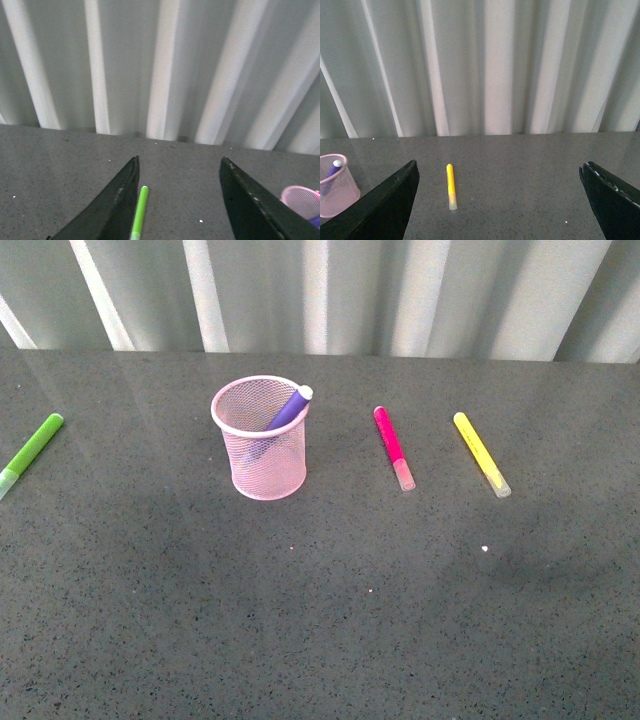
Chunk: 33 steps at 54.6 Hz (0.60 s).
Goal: Insert purple and pink pens into pink cup
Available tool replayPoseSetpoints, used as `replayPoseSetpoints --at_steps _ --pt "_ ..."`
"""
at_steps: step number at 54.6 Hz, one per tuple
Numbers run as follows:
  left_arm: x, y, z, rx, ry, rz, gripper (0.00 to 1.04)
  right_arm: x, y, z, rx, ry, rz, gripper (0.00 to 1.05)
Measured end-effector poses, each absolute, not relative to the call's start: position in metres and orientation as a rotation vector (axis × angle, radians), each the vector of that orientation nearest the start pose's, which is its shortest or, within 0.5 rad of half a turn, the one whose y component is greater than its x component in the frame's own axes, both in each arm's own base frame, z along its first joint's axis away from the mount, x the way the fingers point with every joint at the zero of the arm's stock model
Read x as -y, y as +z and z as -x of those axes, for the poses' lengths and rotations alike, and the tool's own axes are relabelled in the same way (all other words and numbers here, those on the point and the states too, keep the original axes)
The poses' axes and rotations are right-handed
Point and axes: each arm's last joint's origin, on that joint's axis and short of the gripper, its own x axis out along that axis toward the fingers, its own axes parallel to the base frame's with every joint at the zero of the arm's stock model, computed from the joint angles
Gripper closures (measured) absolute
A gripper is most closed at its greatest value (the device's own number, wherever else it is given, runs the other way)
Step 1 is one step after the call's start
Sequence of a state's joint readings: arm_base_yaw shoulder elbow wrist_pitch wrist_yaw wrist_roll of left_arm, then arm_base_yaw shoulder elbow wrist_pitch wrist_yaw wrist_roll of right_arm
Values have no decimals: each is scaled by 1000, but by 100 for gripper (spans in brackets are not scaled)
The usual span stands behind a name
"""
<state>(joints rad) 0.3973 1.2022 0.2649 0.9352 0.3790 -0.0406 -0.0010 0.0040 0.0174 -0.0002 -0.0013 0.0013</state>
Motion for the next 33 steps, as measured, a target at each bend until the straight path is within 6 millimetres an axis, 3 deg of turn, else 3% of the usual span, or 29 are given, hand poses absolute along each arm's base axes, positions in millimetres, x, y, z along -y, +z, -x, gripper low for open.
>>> replayPoseSetpoints --at_steps 14,33 --pt "-38 176 -172 -14 15 17 101 0 169 -97 13 0 -1 7" --pt "-16 163 -147 -16 7 10 101 0 169 -97 13 0 -1 7"
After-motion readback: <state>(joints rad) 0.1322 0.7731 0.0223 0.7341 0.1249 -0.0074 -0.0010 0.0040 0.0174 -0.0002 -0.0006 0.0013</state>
